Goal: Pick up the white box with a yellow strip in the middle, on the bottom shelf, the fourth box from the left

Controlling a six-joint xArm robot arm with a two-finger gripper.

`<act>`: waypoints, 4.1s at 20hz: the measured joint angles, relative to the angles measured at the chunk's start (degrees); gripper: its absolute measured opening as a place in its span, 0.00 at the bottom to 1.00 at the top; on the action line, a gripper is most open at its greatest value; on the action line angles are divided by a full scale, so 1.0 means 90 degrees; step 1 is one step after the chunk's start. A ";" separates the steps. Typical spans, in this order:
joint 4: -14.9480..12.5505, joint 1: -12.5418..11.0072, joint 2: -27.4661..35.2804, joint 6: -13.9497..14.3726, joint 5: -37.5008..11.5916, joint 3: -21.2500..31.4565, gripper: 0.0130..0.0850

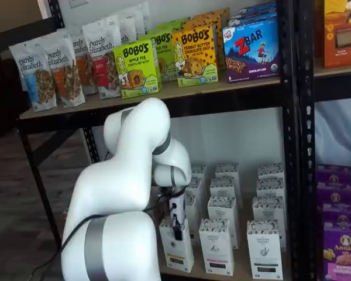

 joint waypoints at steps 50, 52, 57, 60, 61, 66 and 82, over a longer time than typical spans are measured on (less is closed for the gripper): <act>0.0520 0.0355 -0.2599 -0.0193 -0.0718 0.3660 0.50; 0.0460 0.0398 -0.2770 -0.0102 -0.0815 0.3916 0.50; 0.0337 0.0487 -0.3156 0.0091 -0.0848 0.4417 0.50; 0.0688 0.0508 -0.3486 -0.0210 -0.0680 0.4699 0.50; 0.0792 0.0508 -0.3583 -0.0304 -0.0636 0.4771 0.50; 0.0780 0.0428 -0.4255 -0.0345 -0.0360 0.5245 0.50; 0.0764 0.0303 -0.5816 -0.0367 0.0424 0.6100 0.50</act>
